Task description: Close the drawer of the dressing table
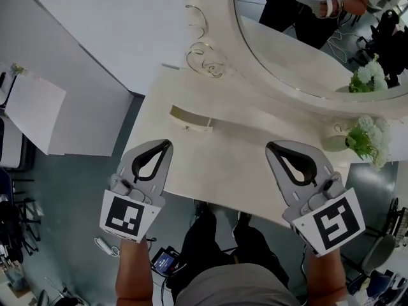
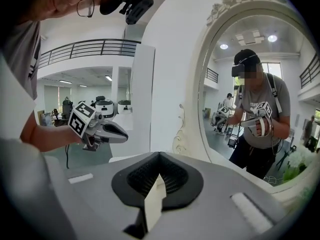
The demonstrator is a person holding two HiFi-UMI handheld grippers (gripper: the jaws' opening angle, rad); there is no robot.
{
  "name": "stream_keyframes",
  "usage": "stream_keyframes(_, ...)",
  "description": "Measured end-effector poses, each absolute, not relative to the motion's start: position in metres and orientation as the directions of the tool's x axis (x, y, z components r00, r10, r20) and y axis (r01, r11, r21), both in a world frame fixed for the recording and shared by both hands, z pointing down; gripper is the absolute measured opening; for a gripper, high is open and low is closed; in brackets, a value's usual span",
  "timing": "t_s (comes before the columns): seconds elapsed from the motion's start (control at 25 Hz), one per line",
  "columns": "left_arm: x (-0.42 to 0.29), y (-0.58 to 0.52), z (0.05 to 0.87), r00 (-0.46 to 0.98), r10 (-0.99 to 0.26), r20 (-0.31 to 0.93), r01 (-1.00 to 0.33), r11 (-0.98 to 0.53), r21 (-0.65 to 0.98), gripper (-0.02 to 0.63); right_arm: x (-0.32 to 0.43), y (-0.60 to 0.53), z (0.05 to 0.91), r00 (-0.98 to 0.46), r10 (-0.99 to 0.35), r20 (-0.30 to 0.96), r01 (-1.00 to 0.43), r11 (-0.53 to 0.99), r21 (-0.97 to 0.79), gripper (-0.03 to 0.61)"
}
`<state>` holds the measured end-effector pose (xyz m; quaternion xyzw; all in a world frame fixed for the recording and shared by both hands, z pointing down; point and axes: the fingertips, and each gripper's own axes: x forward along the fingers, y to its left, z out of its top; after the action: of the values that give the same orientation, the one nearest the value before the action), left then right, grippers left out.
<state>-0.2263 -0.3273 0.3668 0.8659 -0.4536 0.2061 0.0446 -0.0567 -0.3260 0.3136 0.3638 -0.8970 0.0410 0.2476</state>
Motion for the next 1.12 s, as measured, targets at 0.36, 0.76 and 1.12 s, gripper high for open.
stream_keyframes(0.36, -0.231, -0.354, 0.437, 0.508, -0.737, 0.445, -0.801, -0.594, -0.07, 0.003, -0.062, -0.35, 0.362, -0.591, -0.626, 0.508, -0.694, 0.716, 0.076, 0.002)
stream_keyframes(0.76, -0.228, -0.375, 0.497, 0.521, -0.701, 0.488, -0.791, -0.611, -0.033, 0.017, -0.063, -0.366, 0.404, -0.585, -0.615, 0.529, -0.703, 0.709, 0.047, 0.002)
stream_keyframes(1.12, -0.227, -0.384, 0.547, 0.521, -0.688, 0.505, -0.784, -0.62, -0.035, 0.058, -0.062, -0.373, 0.435, -0.573, -0.614, 0.543, -0.717, 0.697, 0.031, 0.002)
